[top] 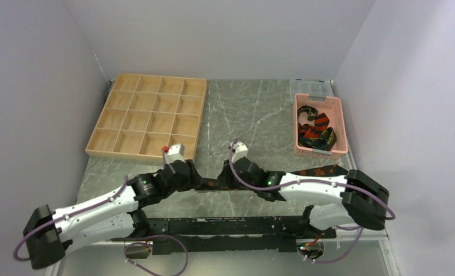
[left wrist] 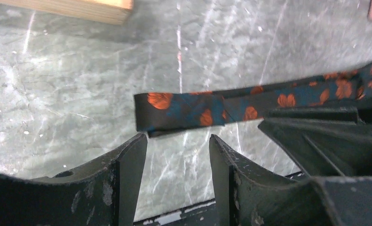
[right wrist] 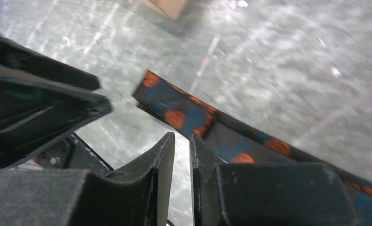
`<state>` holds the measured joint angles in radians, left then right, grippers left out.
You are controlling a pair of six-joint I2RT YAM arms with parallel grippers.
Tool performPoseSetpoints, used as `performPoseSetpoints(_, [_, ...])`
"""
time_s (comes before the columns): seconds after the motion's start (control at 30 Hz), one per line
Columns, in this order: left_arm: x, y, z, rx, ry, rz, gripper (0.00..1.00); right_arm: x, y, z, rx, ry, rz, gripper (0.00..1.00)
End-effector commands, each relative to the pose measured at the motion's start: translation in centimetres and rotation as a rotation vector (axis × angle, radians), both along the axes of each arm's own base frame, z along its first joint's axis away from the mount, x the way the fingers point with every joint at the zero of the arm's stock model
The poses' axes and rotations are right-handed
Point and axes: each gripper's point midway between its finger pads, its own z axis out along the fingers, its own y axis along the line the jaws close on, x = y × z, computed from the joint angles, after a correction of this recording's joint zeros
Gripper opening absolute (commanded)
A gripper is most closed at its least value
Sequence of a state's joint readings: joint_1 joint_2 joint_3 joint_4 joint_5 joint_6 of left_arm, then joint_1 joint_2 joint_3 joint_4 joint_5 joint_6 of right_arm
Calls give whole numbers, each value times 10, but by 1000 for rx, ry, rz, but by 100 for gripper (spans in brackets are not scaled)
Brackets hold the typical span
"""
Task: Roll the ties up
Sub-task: Roll the tie at the center of the board.
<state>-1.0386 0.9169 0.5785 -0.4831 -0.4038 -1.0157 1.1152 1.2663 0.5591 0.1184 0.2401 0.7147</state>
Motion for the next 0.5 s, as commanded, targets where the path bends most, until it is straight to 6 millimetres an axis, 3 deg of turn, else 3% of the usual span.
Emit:
performPoseSetpoints(0.0, [13, -8, 7, -282, 12, 28, 57, 4, 45, 23, 68, -17, 113, 22])
performPoseSetpoints(0.17, [17, 6, 3, -378, 7, 93, 63, 8, 54, 2, 8, 19, 122, 21])
performPoseSetpoints(0.47, [23, 9, -21, -476, 122, 101, 69, 5, 39, -36, -67, 63, 101, 21])
